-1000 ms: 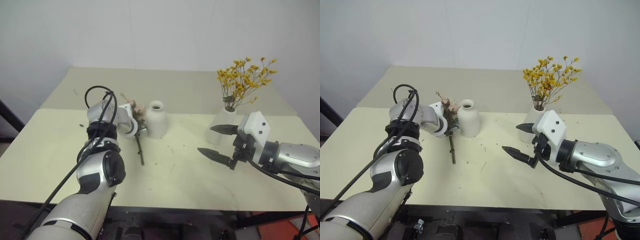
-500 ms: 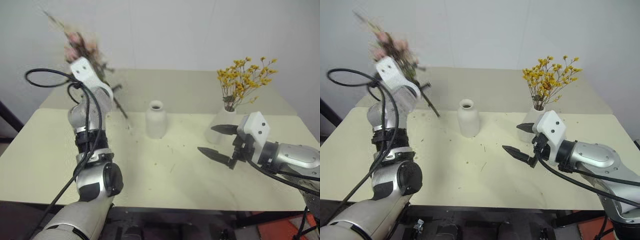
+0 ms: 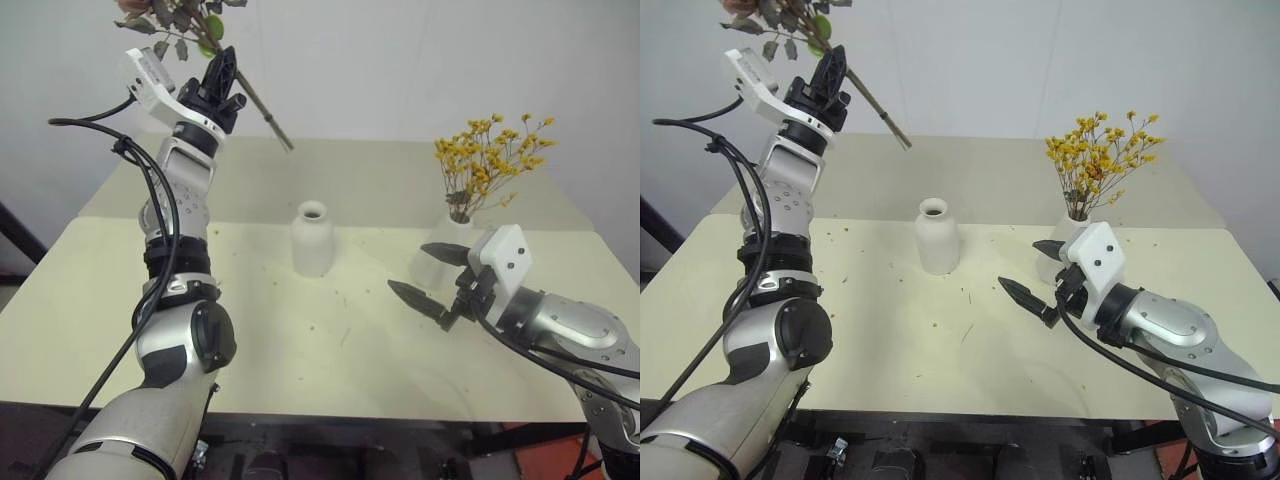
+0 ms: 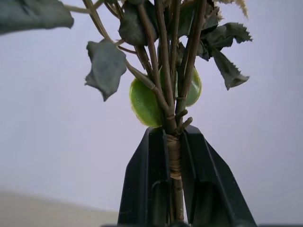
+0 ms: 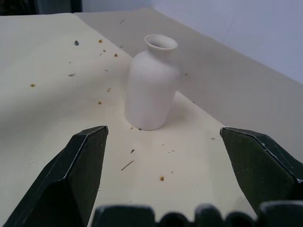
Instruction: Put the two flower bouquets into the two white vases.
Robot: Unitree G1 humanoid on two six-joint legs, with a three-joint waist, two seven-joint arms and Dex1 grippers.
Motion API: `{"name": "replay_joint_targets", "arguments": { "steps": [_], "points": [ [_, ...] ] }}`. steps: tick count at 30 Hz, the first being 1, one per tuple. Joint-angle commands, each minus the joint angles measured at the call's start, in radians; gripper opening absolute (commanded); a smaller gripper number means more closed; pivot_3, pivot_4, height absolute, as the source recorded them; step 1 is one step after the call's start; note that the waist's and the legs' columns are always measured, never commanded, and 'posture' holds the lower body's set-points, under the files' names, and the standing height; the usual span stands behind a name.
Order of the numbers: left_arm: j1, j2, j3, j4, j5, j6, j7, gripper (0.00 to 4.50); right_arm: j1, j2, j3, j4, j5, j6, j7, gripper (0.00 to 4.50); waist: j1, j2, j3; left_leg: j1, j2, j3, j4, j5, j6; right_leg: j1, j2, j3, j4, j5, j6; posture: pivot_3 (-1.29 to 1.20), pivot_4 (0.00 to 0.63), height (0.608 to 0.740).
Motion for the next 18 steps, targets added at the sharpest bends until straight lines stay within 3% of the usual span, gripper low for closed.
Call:
{"name": "replay_joint_targets", "arguments": {
  "steps": [1,7,18],
  "points": [
    [-0.058,0.026,-0.066,0.097,0.035,-0.067,-0.133,0.1,0.026,0.008,-0.021,-0.067,-0.008,-0.002,-0.031,4.5,-0.002,0.0,0.0,0.0,0.0,0.0,0.0,0.0,0.0,0.0,0.0,0.0,0.0,0.0,0.0,0.0,0.15,0.74],
    [-0.066,0.031,-0.13,0.185,0.075,-0.081,-0.222,0.1,0.081,0.005,-0.047,-0.116,-0.003,0.01,-0.06,4.5,-0.005,0.0,0.0,0.0,0.0,0.0,0.0,0.0,0.0,0.0,0.0,0.0,0.0,-0.001,0.002,0.0,0.15,0.74],
    [-0.006,0.037,-0.163,0.097,0.075,-0.052,-0.242,0.1,0.091,-0.017,-0.05,-0.105,-0.021,0.004,-0.055,4.5,-0.016,0.0,0.0,0.0,0.0,0.0,0.0,0.0,0.0,0.0,0.0,0.0,0.001,-0.003,0.005,0.0,0.15,0.74]
  ]
}}
